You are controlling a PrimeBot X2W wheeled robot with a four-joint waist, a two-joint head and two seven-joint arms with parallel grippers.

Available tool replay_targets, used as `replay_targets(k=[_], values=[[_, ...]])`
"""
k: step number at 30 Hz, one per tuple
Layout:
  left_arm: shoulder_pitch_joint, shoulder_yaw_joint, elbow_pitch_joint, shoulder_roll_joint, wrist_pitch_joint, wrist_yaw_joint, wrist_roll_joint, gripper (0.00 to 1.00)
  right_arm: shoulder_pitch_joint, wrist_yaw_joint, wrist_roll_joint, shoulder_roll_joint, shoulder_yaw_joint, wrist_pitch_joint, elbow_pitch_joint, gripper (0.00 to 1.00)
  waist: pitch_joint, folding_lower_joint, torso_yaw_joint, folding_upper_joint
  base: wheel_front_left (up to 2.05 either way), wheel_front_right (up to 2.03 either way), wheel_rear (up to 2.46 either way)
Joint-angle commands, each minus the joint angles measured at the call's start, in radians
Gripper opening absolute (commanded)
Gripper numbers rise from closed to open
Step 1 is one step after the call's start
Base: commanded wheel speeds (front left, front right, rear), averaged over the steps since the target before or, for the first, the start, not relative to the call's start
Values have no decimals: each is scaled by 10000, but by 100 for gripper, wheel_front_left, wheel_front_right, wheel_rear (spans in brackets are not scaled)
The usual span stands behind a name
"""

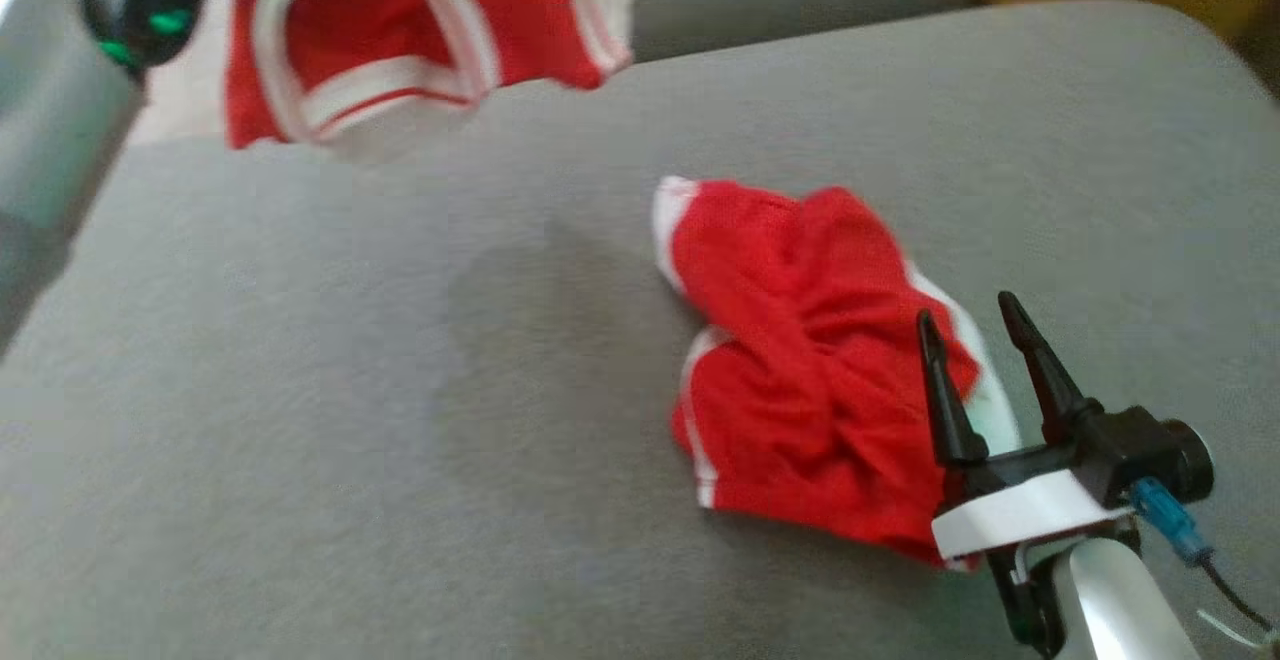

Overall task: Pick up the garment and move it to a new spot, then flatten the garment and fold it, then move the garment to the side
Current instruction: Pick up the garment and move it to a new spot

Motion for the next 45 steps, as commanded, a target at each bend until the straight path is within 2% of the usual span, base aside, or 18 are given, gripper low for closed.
replay_targets(k=[1,8,16,23,29,30,31,34,36,37,39,41,44,45], values=[[-517,462,-93,545,13,79,29,0,-163,-7,-81,-30,202,-36,-361,100,-58,1,1190,-1,0,0,0],[149,714,125,1563,-258,434,-82,0,-358,-7,-375,-91,158,-36,-405,100,388,1,2866,-1,0,0,0],[1192,1037,169,2229,-852,630,-475,0,-631,-7,-459,-407,387,-36,-420,100,915,1,4034,-1,0,0,0],[3039,1217,190,2362,-1584,655,-1195,0,-855,-7,-471,-698,608,-36,-493,100,1421,1,4413,-1,0,0,0],[5407,1213,732,1871,-2719,632,-1883,0,-1069,-7,-423,-773,763,-36,-520,100,1554,1,4114,-1,0,0,0],[5699,1230,908,1766,-2952,684,-1918,73,-1064,-7,-414,-763,750,-36,-514,100,1526,1,4033,-1,0,0,0],[5934,1270,1062,1656,-3194,752,-1892,100,-1048,-7,-403,-745,724,-36,-501,100,1467,1,3943,-1,0,0,0],[6454,1640,1224,1388,-3623,993,-1480,100,-946,-7,-371,-666,663,-36,-466,100,1157,1,3604,-1,0,0,0],[6681,2771,681,1320,-3651,1422,-555,100,-855,-7,-350,-596,555,-36,-468,100,907,1,3326,-1,0,0,0],[6681,2771,681,1320,-3651,1422,-555,100,-855,-7,-350,-596,555,-36,-468,100,907,1,3326,-1,0,0,0],[7419,4143,-332,1090,-3656,1957,794,100,-731,-7,-324,-512,381,-36,-464,100,613,1,3046,-1,0,0,0],[8536,5385,-1490,668,-3658,2522,2133,100,-567,-7,-271,-425,320,-36,-438,100,265,1,2733,-1,0,0,0],[10352,6975,-3228,-155,-3659,3082,3790,100,-370,-7,-57,-324,494,-36,-292,100,-242,1,2154,-1,0,0,0],[11473,7663,-4135,-730,-3659,3212,4691,100,-234,-7,117,-283,609,-36,-151,100,-576,1,1812,-1,0,0,0]])
